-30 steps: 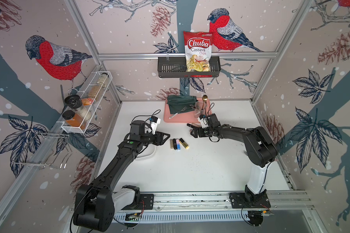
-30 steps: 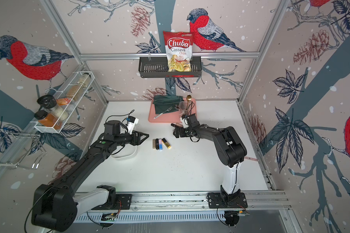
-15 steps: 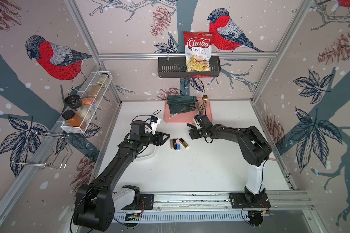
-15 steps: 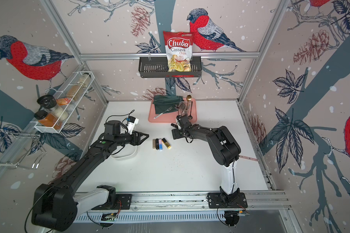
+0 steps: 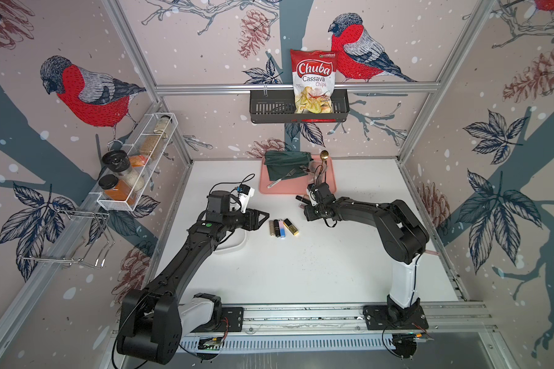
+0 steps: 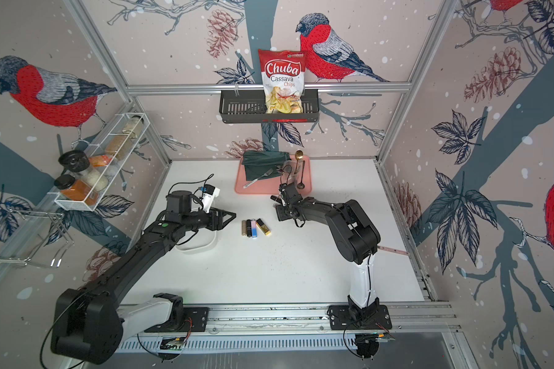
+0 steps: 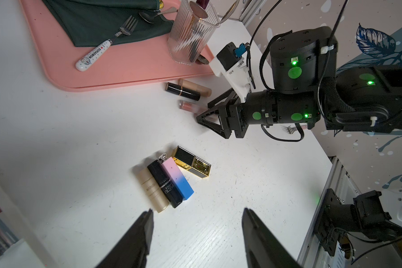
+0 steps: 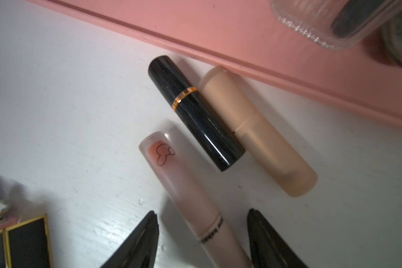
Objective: Put the lipstick into the storage box
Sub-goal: Pick up the lipstick at the center of the board.
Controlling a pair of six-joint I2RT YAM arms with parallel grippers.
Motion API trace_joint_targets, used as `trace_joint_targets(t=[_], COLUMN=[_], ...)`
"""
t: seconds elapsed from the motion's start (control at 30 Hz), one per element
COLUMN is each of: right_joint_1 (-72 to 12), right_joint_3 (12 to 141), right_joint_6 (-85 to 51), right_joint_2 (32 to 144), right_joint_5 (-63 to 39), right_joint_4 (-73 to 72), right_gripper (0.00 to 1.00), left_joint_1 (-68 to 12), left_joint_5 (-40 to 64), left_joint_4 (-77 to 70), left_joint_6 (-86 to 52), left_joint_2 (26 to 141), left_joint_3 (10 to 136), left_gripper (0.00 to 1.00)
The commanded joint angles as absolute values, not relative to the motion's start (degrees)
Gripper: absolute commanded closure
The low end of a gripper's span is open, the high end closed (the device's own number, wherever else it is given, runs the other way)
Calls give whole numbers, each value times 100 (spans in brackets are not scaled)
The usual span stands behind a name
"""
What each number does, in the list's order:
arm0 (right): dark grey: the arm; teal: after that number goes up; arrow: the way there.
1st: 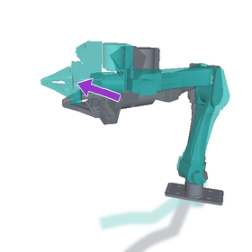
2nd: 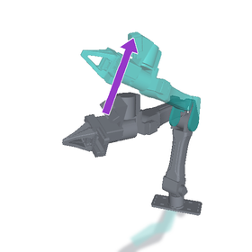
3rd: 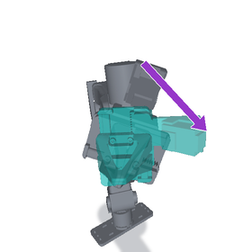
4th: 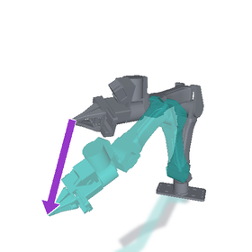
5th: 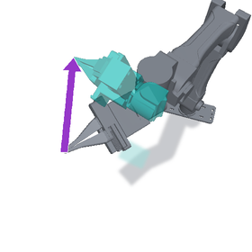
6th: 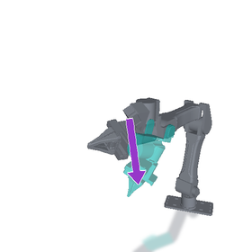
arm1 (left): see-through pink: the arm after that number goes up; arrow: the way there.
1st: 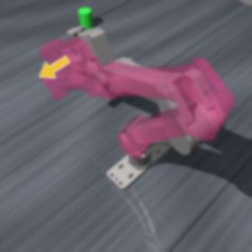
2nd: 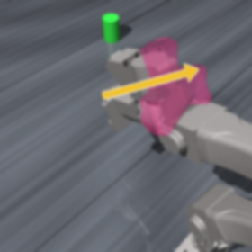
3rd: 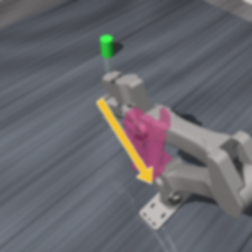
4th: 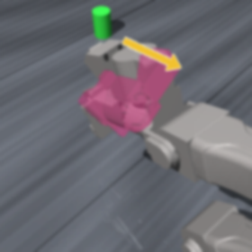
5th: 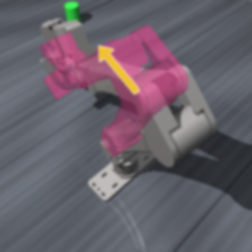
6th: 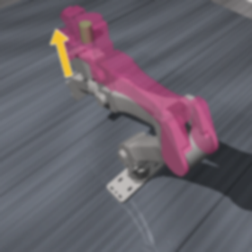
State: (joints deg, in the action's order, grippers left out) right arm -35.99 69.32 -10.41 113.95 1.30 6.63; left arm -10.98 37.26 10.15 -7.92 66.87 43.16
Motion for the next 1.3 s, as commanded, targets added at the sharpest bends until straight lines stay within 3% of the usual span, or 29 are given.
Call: trace_joint_targets(t=[0.0,0.13,0.3,0.43,0.7,1.27], right_joint_1=[-3664,-3742,-3788,-3788,-3840,-3541], right_joint_3=[6908,6915,6950,6968,6952,6536], right_joint_6=[-1004,-976,-933,-914,-839,-994], right_joint_2=[11356,11336,11356,11386,11357,10499], right_joint_5=[98,238,360,392,369,-1017], right_joint_4=[1160,1179,1218,1239,1232,659], right_gripper=[39,42,54,56,76,77], left_joint_1=[-1097,-1104,-1103,-1099,-1099,-1098], left_joint_5=[3700,3696,3687,3675,3658,3611], left_joint_4=[1037,1046,1055,1063,1080,1099], left_joint_6=[-719,-721,-721,-721,-720,-704], left_joint_2=[6697,6693,6710,6731,6743,6787], left_joint_3=[4339,4342,4340,4348,4350,4350], left_gripper=[36,35,35,35,35,35])
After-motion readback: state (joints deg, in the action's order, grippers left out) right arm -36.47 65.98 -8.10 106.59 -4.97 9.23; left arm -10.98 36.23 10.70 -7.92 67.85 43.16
